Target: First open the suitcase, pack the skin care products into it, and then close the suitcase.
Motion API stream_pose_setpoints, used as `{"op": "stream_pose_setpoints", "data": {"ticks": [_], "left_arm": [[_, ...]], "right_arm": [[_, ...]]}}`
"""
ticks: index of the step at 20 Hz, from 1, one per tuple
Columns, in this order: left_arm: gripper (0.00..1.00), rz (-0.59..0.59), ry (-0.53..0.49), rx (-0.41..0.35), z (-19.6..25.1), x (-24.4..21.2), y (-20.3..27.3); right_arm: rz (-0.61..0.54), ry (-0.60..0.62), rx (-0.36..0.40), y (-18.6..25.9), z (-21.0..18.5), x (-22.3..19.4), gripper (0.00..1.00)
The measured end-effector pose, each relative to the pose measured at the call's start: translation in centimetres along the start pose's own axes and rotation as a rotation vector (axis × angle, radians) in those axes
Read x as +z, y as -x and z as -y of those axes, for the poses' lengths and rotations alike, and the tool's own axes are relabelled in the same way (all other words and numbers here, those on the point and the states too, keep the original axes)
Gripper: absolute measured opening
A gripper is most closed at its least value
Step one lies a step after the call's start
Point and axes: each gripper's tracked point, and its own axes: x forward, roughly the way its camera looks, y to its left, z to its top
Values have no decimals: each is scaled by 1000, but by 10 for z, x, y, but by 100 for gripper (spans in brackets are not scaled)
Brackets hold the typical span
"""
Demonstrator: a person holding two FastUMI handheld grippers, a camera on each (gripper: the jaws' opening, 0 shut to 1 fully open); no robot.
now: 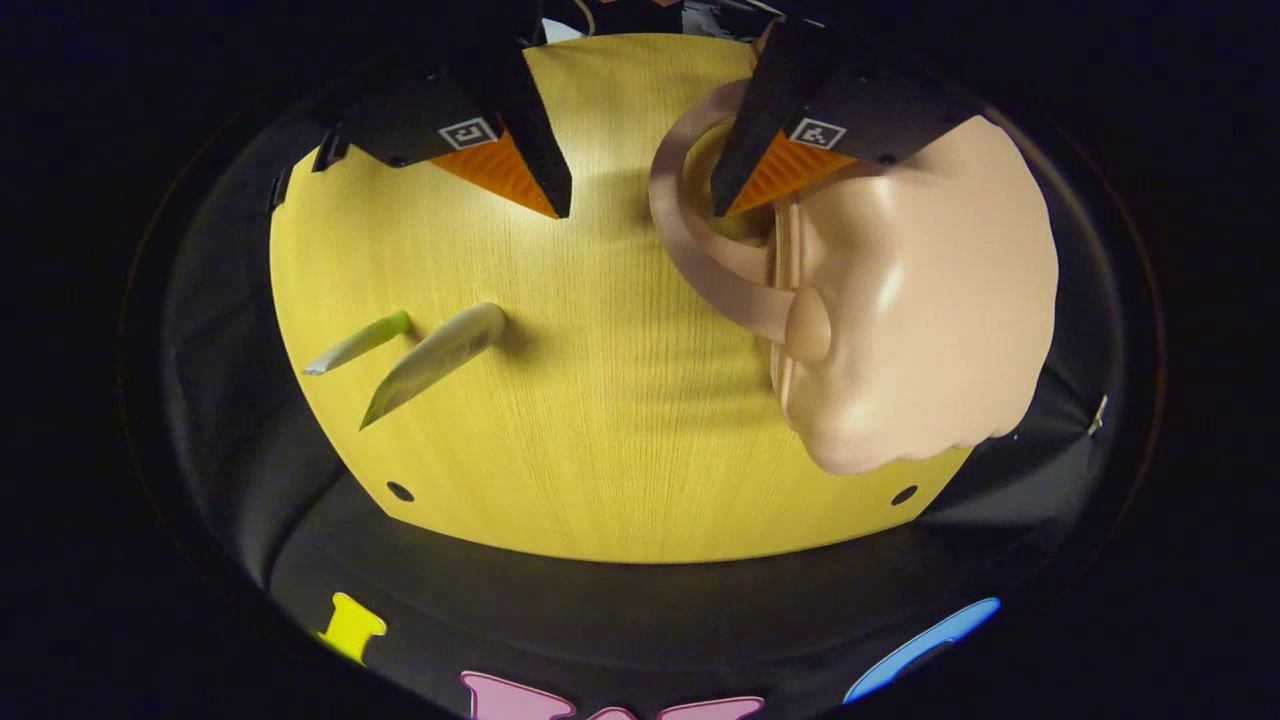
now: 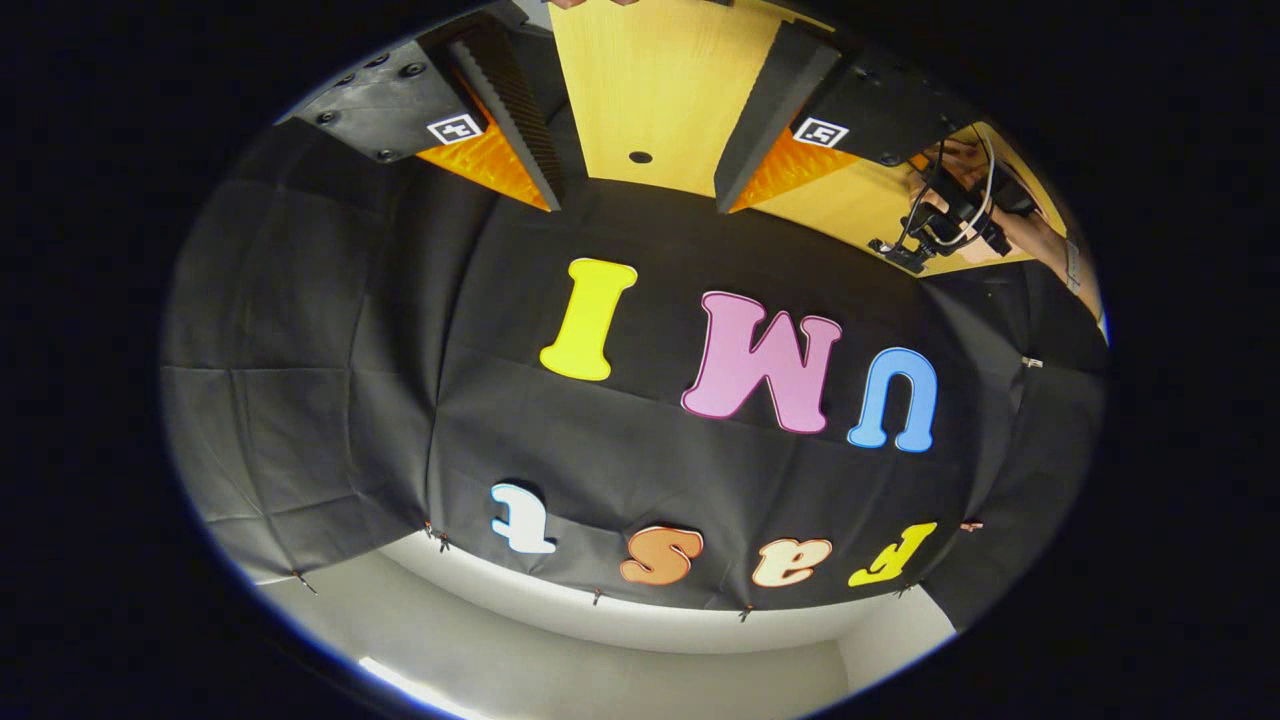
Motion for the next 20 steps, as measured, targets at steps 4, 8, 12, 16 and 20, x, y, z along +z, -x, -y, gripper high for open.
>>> {"op": "stream_pose_setpoints", "data": {"ticks": [4,8,12,16,20], "left_arm": [[44,-47,6,31,-8,-7,-27],[14,-11,9,-26,-4,16,19],[12,112,-36,-71,-33,54,105],[12,236,29,-52,-113,84,173],[12,326,60,51,-219,90,198]], "right_arm": [[-40,-13,20,-9,22,-29,96],[-39,-23,8,-15,33,-30,96],[-10,-14,8,-34,15,-21,96],[24,-26,34,-59,-30,3,96],[38,-61,82,-77,-82,24,96]]}}
